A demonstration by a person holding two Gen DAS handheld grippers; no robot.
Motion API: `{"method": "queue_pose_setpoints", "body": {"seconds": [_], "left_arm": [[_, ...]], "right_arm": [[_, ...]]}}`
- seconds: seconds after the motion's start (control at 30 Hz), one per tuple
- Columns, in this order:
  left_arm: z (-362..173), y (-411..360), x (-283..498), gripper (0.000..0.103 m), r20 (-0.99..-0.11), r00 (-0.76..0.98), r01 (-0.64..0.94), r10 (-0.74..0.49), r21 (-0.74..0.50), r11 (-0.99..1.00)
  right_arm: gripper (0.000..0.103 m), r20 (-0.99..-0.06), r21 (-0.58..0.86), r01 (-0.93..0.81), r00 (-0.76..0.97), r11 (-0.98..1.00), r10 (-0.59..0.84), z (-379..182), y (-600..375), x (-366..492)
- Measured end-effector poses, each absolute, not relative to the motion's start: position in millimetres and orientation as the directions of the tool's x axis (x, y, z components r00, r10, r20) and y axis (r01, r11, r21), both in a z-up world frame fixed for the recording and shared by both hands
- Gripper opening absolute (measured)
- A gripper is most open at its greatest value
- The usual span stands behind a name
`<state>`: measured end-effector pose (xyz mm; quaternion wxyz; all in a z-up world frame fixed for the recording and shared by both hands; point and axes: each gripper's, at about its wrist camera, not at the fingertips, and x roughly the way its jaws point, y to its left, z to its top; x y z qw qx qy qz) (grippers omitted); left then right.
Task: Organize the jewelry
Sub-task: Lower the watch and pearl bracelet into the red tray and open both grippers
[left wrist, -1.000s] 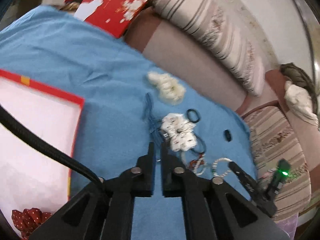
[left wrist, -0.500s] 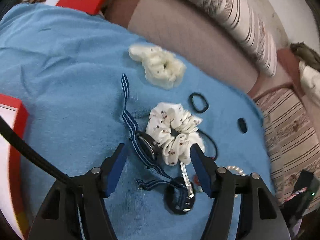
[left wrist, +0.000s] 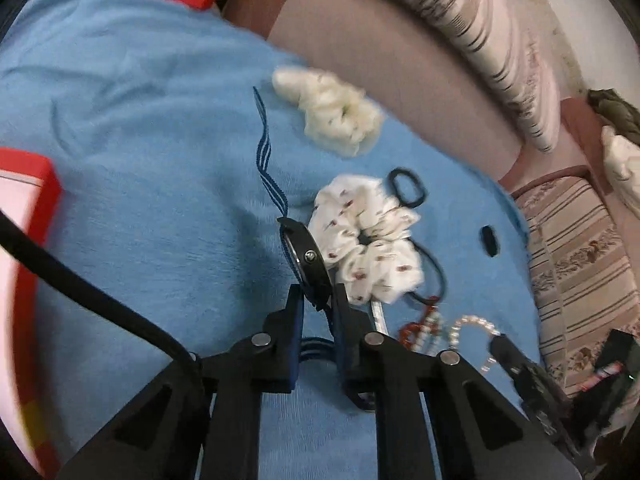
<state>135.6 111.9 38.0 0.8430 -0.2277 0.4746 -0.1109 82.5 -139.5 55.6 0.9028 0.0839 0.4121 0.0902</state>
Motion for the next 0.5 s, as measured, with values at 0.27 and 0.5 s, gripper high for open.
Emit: {"method": "queue_pose_setpoints", "body": {"seconds": [0.27,0.5], "left_arm": [[118,186,57,0.012,-0.632,0.678,0.011,-0.375,-0.502,0.865],[138,266,27,0.012,-0.590,0.753,-0.075,-0.293,-0.519,0.851]], "right_arm": [[0.011,-0.669,0.269,-0.147,0.682,0.952,0.295,82,-130,60],[0.011,-0.601,0.353,-0.287,0.660,0.891,0.451,133,-74,34]]}}
